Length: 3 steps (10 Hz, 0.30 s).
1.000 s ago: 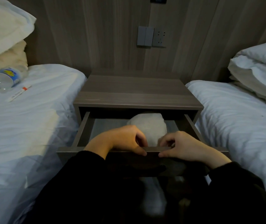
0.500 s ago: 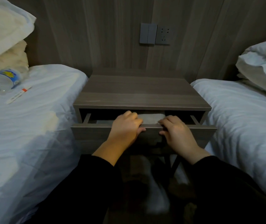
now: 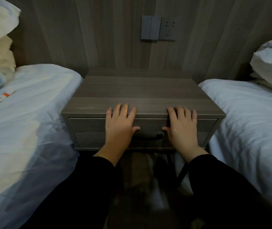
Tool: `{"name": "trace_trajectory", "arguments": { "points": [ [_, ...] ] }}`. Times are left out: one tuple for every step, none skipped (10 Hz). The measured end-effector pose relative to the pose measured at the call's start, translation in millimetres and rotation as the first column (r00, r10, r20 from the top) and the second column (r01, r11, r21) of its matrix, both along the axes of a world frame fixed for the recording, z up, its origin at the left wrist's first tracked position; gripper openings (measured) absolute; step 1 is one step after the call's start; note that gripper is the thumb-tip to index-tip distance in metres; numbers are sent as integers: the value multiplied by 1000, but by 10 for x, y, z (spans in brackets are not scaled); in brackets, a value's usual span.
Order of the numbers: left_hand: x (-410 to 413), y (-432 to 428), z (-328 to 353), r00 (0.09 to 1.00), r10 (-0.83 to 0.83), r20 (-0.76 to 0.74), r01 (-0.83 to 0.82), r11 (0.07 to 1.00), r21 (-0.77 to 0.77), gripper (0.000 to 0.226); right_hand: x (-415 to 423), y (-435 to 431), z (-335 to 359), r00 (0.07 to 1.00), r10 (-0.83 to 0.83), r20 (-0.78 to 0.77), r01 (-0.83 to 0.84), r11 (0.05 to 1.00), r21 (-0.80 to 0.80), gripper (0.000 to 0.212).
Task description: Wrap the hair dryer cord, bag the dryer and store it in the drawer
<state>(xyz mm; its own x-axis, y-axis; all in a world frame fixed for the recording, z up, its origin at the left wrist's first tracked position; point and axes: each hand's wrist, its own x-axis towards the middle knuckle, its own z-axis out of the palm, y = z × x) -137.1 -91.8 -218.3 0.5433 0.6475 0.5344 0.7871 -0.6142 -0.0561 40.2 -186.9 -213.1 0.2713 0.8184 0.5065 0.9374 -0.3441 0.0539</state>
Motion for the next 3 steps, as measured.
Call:
{"name": "trace_trajectory", "arguments": {
  "points": [
    [14,22,-7,999,-7,37,6,999,42,70,47,18,-28,1000,17,20,-18,998,62,67],
    [24,10,-20,999,-3,53,0,999,47,68,35,13,-64,1000,15,18,-17,997,81,65],
    [20,-11,-13,999,-1,53,0,1000,28,68,7,10,-20,1000,15,-9,-15,999,39,66]
  ]
}}
